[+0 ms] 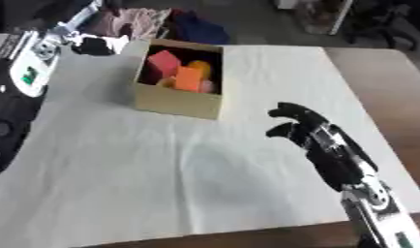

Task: Pick up objects on the table and place them in the box.

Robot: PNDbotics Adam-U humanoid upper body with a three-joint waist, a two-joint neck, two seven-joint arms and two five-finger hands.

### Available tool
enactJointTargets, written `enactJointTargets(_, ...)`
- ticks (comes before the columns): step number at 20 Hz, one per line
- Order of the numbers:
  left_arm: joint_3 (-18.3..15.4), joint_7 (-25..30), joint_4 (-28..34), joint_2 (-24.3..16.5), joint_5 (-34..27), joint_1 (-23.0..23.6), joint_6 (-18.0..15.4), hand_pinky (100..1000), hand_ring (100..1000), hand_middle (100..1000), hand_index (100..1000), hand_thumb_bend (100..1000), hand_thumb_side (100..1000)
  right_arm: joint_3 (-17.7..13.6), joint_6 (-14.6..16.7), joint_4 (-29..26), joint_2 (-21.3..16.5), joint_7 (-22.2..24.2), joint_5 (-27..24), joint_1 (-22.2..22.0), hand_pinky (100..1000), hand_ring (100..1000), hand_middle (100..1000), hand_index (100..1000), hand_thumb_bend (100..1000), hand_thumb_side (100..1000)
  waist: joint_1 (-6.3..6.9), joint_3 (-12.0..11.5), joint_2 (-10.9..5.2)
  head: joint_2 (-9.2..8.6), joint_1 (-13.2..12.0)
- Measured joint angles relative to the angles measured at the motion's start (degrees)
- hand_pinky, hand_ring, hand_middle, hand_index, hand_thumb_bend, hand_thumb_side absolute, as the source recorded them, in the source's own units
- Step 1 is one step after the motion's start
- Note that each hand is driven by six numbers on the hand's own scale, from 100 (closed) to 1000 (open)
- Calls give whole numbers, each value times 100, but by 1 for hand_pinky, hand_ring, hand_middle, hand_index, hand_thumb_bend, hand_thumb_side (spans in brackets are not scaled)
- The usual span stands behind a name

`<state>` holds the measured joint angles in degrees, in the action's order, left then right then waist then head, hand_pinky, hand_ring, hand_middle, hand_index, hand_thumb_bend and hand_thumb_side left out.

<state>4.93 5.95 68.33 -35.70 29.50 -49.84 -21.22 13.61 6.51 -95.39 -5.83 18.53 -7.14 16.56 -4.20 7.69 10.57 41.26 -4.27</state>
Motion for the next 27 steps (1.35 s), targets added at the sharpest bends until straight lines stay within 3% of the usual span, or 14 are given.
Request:
enactJointTargets(3, -269, 9, 833, -287, -1155, 466, 477, 682, 578, 650, 819, 100, 434, -24, 8, 0, -8, -25, 2, -14, 828, 693, 809, 889, 100, 822, 0, -76, -2, -5, 71)
enactJointTargets(8, -800, -188, 2229, -563, -2673, 1655, 1114, 675, 570, 634, 813, 100, 479, -74, 23, 0, -60, -68, 16, -23, 828, 693, 810, 889, 100, 823, 1, -217, -2, -29, 187)
enactJointTargets(12, -1136, -202, 3121, -457, -3434, 2656, 1434, 672, 568, 628, 812, 100, 531, -114, 31, 1, -111, -105, 46, -45, 828, 693, 810, 889, 100, 821, 5, -361, -3, -31, 278)
enactJointTargets(15, -1328, -129, 3604, -148, -3770, 3300, 1584, 672, 567, 628, 811, 100, 535, -124, 30, 1, -133, -122, 55, -50, 828, 693, 810, 889, 100, 820, 22, -462, -3, -28, 334)
enactJointTargets(18, -1429, -77, 3871, 17, -3896, 3477, 1699, 672, 567, 628, 811, 100, 535, -124, 31, 1, -152, -123, 58, -60, 828, 693, 810, 889, 100, 820, 24, -463, -3, -25, 349)
enactJointTargets(19, -1443, -70, 3921, 43, -3915, 3484, 1727, 663, 560, 617, 805, 100, 629, -124, 32, 1, -152, -124, 58, -66, 828, 693, 810, 890, 100, 820, 24, -464, -3, -24, 352)
enactJointTargets(23, -1471, -36, 3803, 305, -4098, 3857, 1928, 661, 559, 613, 803, 100, 684, -161, 40, 1, -156, -160, 60, -77, 828, 693, 809, 891, 100, 820, 24, -726, -38, -14, 431)
enactJointTargets(27, -1532, 173, 3765, 849, -4199, 4410, 2092, 658, 556, 608, 799, 100, 734, -170, 44, 3, -157, -182, 69, -141, 827, 691, 808, 891, 100, 822, 24, -740, -109, 50, 416)
